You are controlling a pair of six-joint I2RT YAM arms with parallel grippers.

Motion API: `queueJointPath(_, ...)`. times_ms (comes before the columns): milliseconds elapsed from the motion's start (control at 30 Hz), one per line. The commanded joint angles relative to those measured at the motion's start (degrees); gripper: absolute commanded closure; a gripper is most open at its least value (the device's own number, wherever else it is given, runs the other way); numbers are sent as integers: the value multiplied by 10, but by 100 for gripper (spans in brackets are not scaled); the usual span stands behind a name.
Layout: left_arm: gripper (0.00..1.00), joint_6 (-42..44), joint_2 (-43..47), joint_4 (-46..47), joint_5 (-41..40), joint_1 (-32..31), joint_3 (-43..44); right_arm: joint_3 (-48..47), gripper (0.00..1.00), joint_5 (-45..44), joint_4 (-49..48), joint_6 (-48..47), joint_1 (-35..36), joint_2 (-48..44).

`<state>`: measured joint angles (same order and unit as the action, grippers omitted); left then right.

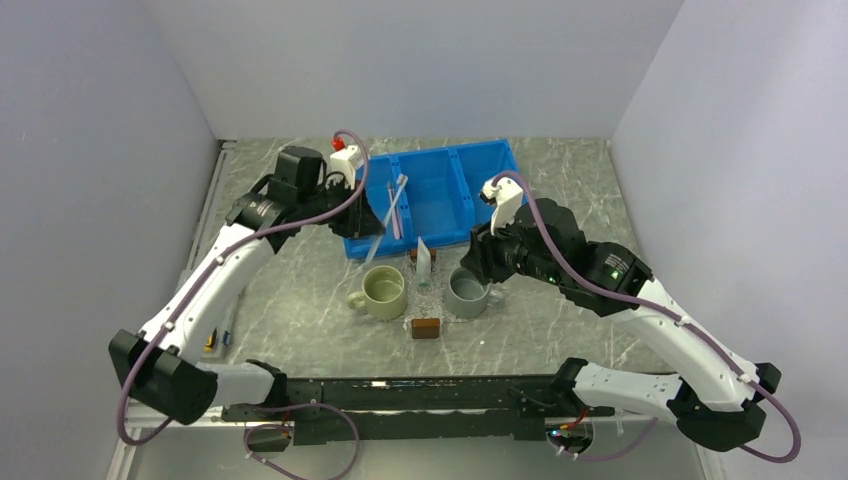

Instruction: Prepare toiletry sets of a toothbrush and toothpaste on the tray

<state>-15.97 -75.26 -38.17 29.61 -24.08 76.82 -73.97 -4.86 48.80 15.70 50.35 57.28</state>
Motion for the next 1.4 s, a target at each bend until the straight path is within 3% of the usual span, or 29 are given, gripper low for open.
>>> queueJointPath(0, 100, 37, 53, -13, 117, 1, -46, -46, 58, 65, -13, -36, -1, -1)
queueJointPath(167, 100, 76, 98, -39, 193, -4, -103, -67, 57, 127, -1, -55, -1, 3)
queueJointPath(533, 100, 75, 176, -21, 224, -91, -155, -79, 55, 269, -5, -56, -27, 41)
queueJointPath(833, 100, 60, 207, -6, 258, -94, -203, -53, 49, 367, -40, -72, -59, 14)
queueJointPath(1367, 100, 22, 249, 75, 340, -94, -259, -4, 48, 486, -126, -56, -108, 39)
